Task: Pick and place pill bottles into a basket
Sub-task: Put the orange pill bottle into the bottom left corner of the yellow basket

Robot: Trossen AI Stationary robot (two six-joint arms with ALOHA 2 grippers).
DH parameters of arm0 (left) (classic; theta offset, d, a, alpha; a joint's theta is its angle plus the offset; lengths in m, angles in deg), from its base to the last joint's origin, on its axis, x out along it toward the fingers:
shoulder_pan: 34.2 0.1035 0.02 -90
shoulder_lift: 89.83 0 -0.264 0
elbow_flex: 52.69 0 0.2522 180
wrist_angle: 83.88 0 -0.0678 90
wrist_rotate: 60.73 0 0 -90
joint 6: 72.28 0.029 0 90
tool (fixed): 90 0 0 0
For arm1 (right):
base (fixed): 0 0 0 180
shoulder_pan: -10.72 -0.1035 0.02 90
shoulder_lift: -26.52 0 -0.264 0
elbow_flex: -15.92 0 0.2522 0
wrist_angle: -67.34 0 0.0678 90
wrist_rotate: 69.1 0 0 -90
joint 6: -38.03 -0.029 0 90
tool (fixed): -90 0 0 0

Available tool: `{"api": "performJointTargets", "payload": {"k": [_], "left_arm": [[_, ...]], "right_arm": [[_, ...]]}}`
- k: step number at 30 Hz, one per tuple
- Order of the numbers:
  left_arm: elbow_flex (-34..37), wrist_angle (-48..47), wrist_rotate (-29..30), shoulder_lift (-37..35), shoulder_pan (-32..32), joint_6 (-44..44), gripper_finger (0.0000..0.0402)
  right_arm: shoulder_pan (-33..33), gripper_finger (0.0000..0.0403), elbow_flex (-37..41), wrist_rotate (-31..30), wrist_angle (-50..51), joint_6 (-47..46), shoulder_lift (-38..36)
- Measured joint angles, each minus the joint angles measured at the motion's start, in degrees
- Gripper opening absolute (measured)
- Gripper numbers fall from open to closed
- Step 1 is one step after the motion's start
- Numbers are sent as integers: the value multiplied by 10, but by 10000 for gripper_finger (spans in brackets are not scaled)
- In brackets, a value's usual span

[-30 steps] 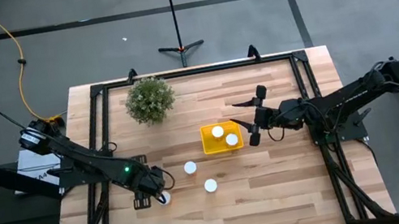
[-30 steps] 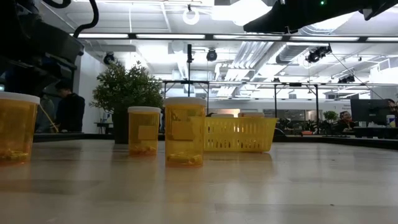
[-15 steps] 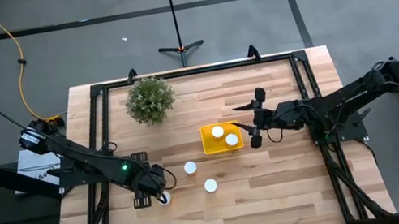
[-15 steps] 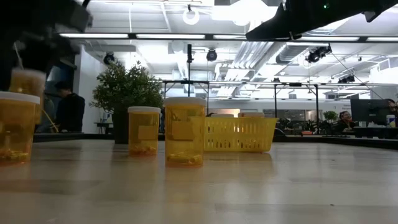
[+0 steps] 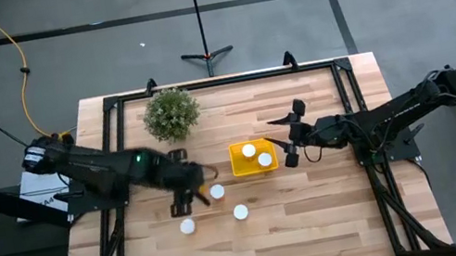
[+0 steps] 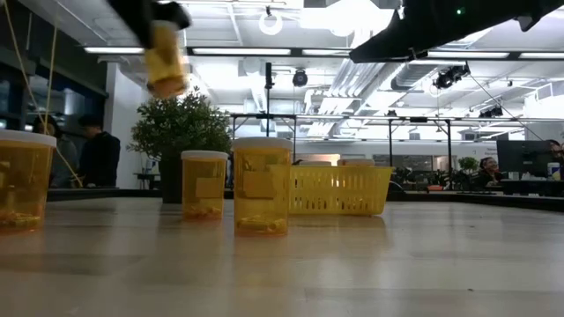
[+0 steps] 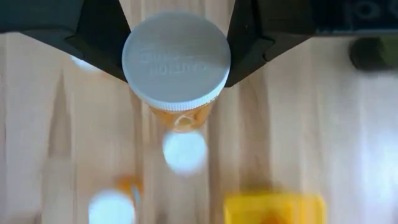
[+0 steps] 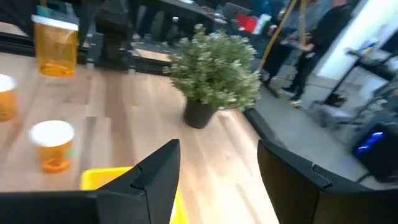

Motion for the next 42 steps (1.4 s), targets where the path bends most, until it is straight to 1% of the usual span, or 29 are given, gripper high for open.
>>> {"api": "performJointTargets", "payload": {"k": [2, 5, 8, 12, 15, 17, 21, 24, 26, 32, 34, 38, 42], "left_arm": [[-6, 24, -13, 0, 29, 32, 253], [-18, 48, -51, 7, 73, 63, 238], [-28, 62, -61, 20, 107, 85, 238], [-39, 87, -79, 50, 132, 120, 240], [-49, 95, -82, 76, 141, 143, 256], [-60, 104, -83, 96, 147, 160, 259], [-91, 112, -98, 132, 159, 189, 239], [-113, 112, -113, 157, 167, 210, 238], [-124, 115, -113, 173, 168, 214, 238], [-133, 137, -126, 210, 174, 231, 269], [-133, 145, -126, 221, 173, 245, 264], [-134, 168, -127, 235, 173, 266, 241], [-134, 181, -128, 241, 173, 272, 244]], "right_arm": [[0, 205, -1, -20, -10, 27, -4], [0, 205, -11, -33, -13, 50, -16], [0, 206, -20, -33, -13, 53, -27], [0, 205, -24, -34, -10, 66, -37], [0, 205, -24, -38, -10, 67, -43], [0, 206, -24, -39, -12, 68, -47], [0, 205, -24, -52, -7, 68, -58], [0, 205, -24, -65, -2, 68, -65], [0, 206, -24, -68, 1, 68, -67], [0, 205, -24, -68, 11, 68, -70], [0, 206, -24, -68, 14, 68, -70], [0, 205, -24, -68, 18, 68, -70], [0, 205, -24, -68, 18, 68, -70]]}}
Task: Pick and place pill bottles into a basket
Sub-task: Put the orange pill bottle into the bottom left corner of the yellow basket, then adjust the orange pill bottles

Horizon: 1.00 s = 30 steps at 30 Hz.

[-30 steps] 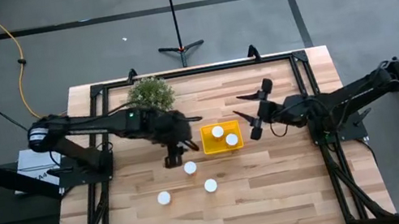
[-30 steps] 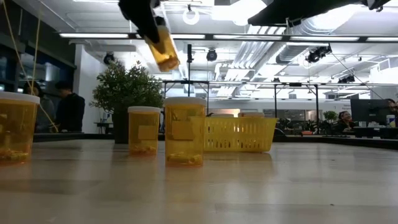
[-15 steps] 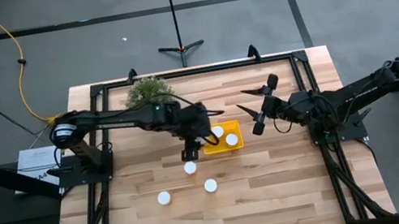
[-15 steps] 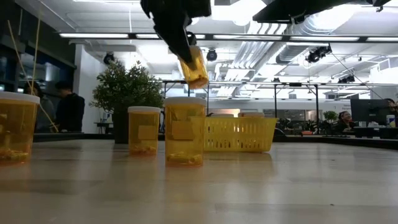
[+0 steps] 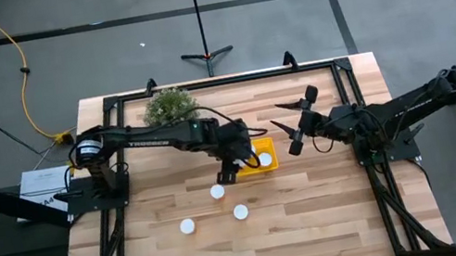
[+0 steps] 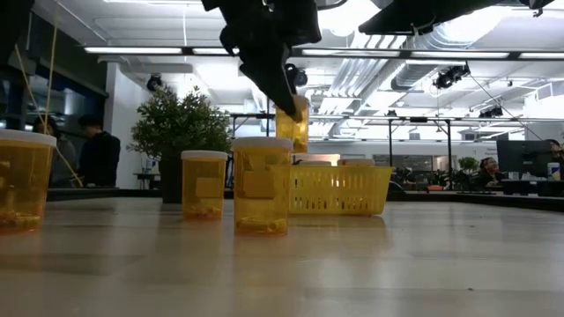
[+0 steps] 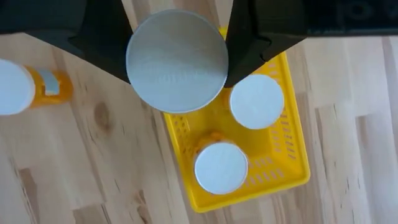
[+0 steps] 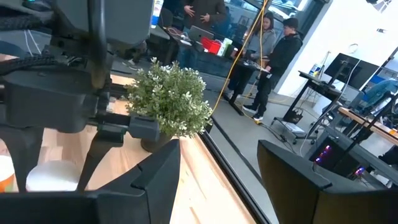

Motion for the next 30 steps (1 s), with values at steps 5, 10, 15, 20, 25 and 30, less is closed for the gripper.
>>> {"api": "performJointTargets", "payload": {"k": [5, 10, 15, 20, 25, 30], "left_arm": [[0, 20, 7, -1, 0, 11, 275], [0, 33, 7, 10, 4, 26, 252], [0, 26, 7, 25, 14, 28, 210], [-14, -15, 23, 23, 15, 33, 189], [-63, -129, 20, 21, 12, 2, 183], [-78, -195, 18, 8, 9, -43, 183]], "right_arm": [[0, 205, 0, 0, 2, 0, 0], [0, 206, 0, 1, 9, 0, 0], [0, 205, 0, 1, 11, 0, 0], [0, 206, 0, 0, 8, 0, -1], [0, 204, 0, 1, 14, -3, -1], [0, 206, 0, 9, 26, -7, -1]]}}
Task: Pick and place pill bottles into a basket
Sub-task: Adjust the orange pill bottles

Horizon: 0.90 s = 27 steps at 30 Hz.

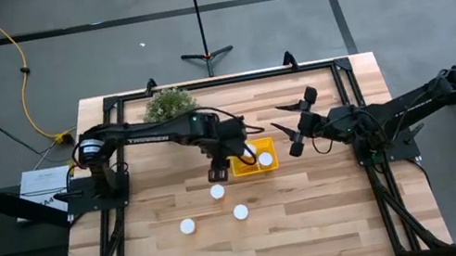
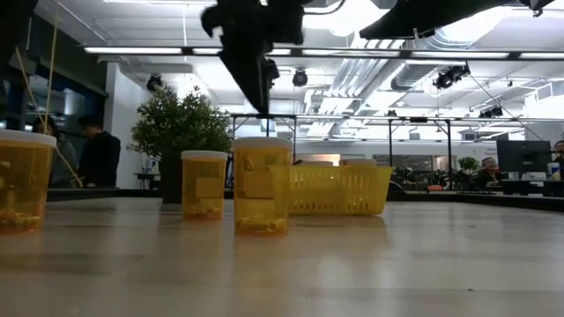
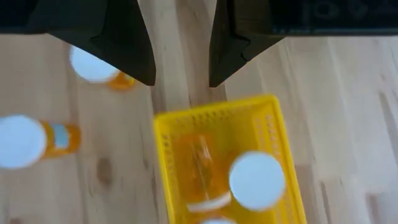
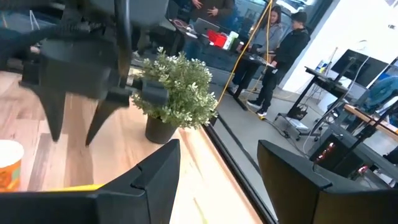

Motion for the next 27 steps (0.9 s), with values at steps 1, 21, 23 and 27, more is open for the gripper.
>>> {"api": "performJointTargets", "payload": {"k": [1, 21, 23, 27], "left_arm": [[2, 1, 0, -7, 0, -6, 183], [189, 124, 89, -271, -43, -108, 184], [199, 142, 93, -290, -52, -110, 184], [227, 155, 95, -323, -75, -128, 184]], "right_arm": [[0, 205, 0, 0, 0, -7, 0], [42, 203, -36, 251, 63, -29, 52], [58, 202, -67, 262, 111, -29, 79], [65, 202, -129, 318, 171, -16, 132]]}}
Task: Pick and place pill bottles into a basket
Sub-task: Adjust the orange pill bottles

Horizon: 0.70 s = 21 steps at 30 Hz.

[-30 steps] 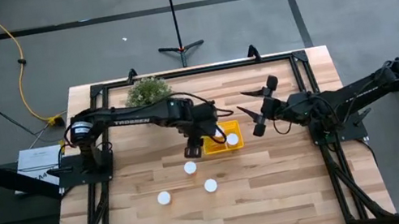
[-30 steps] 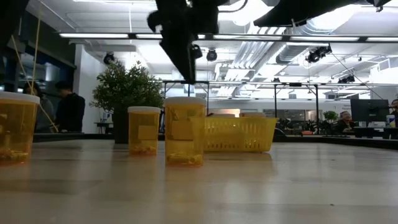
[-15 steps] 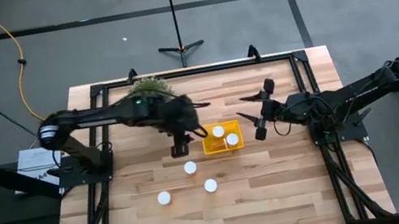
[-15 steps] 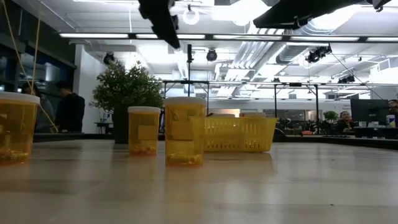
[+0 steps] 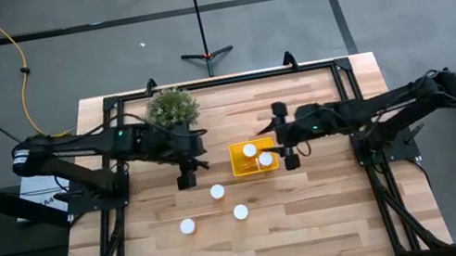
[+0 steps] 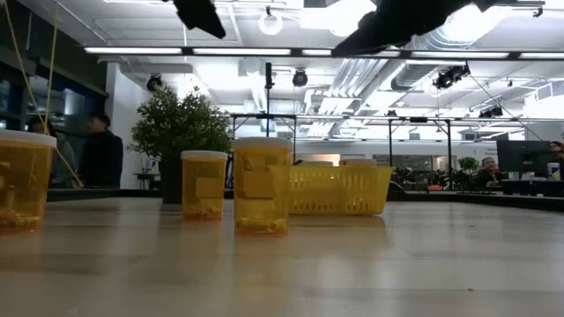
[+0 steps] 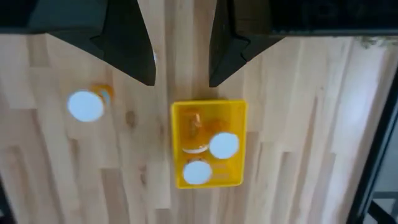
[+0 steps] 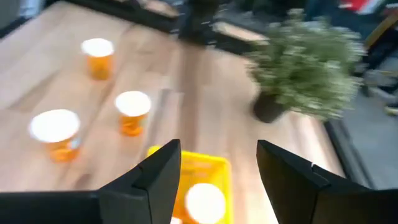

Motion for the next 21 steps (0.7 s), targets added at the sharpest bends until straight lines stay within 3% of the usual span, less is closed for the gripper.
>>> {"api": "performJointTargets", "payload": {"k": [4, 8, 14, 21], "left_arm": [[43, -2, 31, -26, -28, -23, 184], [80, 12, 70, -49, -51, -32, 184], [115, 28, 86, -68, -59, -40, 184], [128, 31, 86, -72, -59, -42, 184]], "right_arm": [[0, 200, -52, 52, 60, 32, 54], [3, 200, -126, 55, 160, 51, 115], [23, 200, -218, 103, 275, 57, 211], [32, 200, -277, 119, 327, 74, 287]]}}
